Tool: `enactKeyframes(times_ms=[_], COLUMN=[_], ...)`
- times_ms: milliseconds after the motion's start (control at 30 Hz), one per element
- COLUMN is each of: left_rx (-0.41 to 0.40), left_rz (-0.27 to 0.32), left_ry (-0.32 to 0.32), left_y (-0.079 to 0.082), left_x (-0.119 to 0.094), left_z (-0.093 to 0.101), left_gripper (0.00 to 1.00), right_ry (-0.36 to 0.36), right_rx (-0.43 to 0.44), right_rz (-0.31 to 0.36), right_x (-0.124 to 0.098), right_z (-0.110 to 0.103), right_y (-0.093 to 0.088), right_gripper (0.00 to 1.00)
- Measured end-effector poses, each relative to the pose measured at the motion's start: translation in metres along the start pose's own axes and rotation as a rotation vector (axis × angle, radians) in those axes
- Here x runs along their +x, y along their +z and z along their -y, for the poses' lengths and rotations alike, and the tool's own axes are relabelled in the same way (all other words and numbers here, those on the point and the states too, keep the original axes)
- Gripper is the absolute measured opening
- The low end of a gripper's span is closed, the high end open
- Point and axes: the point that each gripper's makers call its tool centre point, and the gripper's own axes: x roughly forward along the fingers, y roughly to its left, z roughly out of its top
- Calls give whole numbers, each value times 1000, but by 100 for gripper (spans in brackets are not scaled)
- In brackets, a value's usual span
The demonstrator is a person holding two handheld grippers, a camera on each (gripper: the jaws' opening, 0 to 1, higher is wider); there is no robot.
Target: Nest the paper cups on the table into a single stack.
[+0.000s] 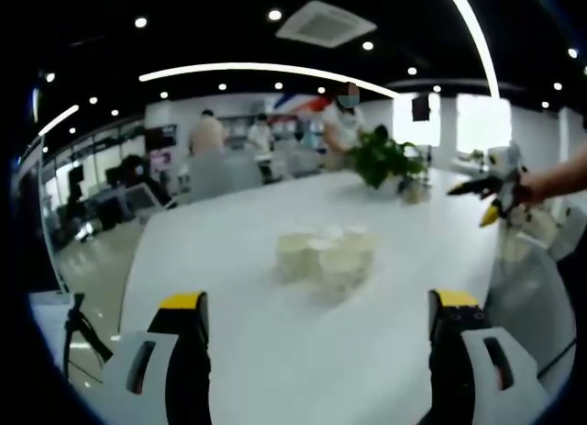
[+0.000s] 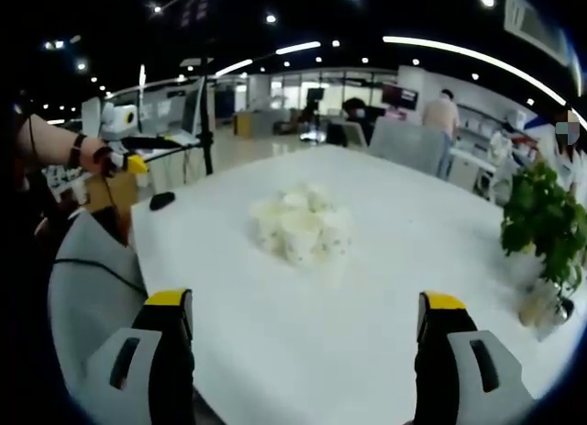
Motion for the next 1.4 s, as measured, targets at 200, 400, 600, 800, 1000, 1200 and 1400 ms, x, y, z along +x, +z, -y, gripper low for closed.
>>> enactKeyframes(times_ms=[200,400,600,800,1000,1200,1400], left_rx=[11,0,2,-16,-33,-47,-61], left_rz=[-2,13,-12,-29,-26,-41,-36], left_ry=[0,-4,2,15,26,31,36], left_y=[-1,-3,-12,-19,-18,-24,-27], left_x=[1,3,6,11,16,22,24], left_z=[2,5,9,11,12,16,20], left_gripper=[100,100,100,100,100,100,100], right_ry=[-12,9,41,74,114,141,172], right_rx=[-16,-43,-52,-84,-124,-147,-173], right_rz=[6,-12,-14,-23,-26,-27,-31], right_x=[0,9,22,39,48,56,65], right_z=[1,1,0,-1,0,6,8], right_y=[2,4,9,13,21,30,34], right_gripper=[100,99,97,95,92,89,88])
